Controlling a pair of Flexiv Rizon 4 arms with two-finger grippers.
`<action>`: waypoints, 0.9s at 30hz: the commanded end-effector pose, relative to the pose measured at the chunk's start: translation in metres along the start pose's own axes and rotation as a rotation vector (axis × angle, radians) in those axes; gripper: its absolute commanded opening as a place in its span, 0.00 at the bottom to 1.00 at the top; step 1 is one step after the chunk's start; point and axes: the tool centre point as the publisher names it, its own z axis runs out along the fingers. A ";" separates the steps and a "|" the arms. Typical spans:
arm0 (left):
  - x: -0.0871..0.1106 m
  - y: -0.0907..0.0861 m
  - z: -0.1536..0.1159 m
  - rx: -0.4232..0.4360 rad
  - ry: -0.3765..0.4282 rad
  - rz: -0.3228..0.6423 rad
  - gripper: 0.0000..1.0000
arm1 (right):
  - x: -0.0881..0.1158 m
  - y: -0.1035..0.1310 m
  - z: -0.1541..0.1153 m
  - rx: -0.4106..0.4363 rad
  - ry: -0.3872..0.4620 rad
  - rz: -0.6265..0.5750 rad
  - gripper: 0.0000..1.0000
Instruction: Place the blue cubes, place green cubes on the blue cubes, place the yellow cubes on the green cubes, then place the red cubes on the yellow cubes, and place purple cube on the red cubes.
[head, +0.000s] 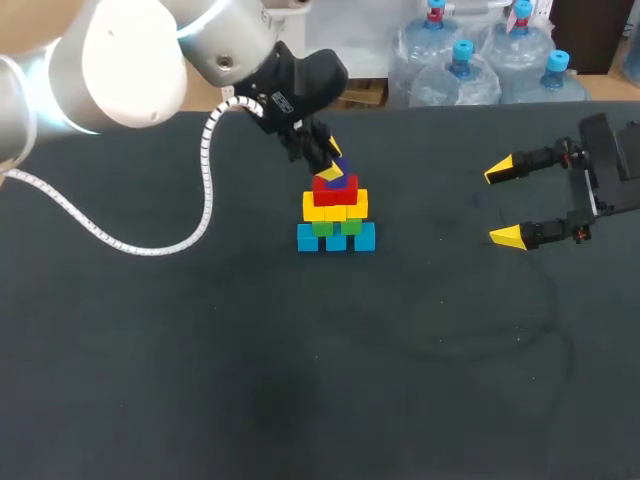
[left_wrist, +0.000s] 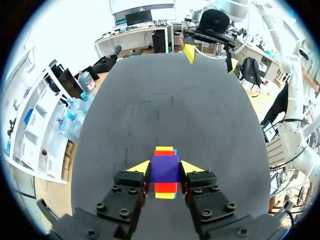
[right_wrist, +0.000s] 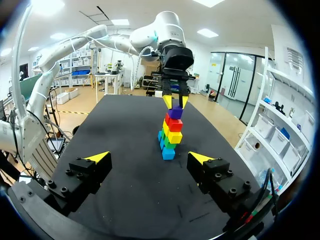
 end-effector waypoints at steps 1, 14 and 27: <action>-0.002 0.002 0.000 0.002 0.006 -0.003 0.40 | 0.000 0.000 0.000 0.001 0.002 0.000 1.00; -0.004 0.000 -0.001 0.002 0.012 -0.004 0.89 | 0.000 0.000 0.000 0.001 0.002 0.000 1.00; -0.025 -0.019 -0.045 -0.047 -0.024 0.117 1.00 | 0.000 0.000 0.000 0.001 0.002 0.000 1.00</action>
